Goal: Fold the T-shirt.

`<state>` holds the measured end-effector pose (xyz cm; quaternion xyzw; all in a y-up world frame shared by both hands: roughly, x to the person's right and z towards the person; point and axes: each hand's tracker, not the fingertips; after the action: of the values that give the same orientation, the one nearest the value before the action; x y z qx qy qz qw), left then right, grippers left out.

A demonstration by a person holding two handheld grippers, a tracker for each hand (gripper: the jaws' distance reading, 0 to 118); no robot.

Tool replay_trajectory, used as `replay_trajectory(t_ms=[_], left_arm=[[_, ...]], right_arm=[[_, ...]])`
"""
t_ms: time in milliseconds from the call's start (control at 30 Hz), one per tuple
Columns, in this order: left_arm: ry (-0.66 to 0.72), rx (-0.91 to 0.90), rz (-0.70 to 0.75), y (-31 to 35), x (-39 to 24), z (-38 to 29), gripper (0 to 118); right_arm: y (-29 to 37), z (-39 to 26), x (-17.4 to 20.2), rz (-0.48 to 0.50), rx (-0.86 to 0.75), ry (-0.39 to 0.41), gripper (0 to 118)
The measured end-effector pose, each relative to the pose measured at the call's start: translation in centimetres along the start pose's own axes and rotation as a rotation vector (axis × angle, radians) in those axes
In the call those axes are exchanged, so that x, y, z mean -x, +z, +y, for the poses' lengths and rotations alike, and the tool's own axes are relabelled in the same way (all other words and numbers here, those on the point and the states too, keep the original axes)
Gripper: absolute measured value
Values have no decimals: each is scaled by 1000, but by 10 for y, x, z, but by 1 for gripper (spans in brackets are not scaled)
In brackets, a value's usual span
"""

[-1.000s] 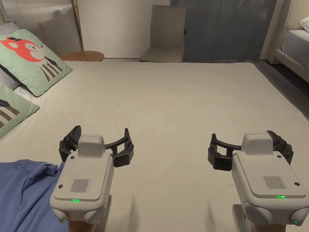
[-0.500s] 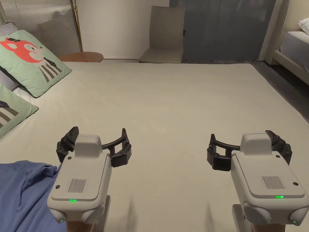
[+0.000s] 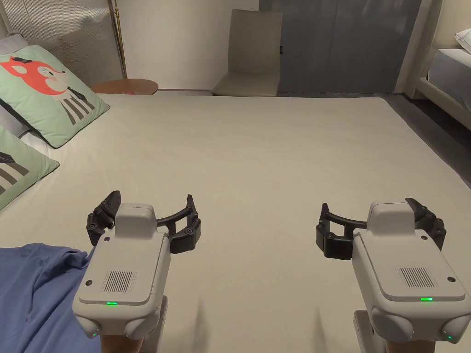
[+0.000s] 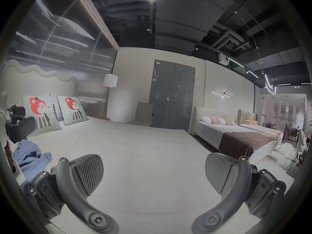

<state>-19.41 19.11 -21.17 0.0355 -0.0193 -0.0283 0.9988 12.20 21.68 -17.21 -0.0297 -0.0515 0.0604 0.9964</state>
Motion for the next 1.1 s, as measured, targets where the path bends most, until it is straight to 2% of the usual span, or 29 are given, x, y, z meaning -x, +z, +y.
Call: replay_trajectory(t_ms=[1100], left_arm=[[-15, -3, -1, 0, -3, 3, 109]], right_arm=[[0, 0, -2, -15, 10, 2, 118]])
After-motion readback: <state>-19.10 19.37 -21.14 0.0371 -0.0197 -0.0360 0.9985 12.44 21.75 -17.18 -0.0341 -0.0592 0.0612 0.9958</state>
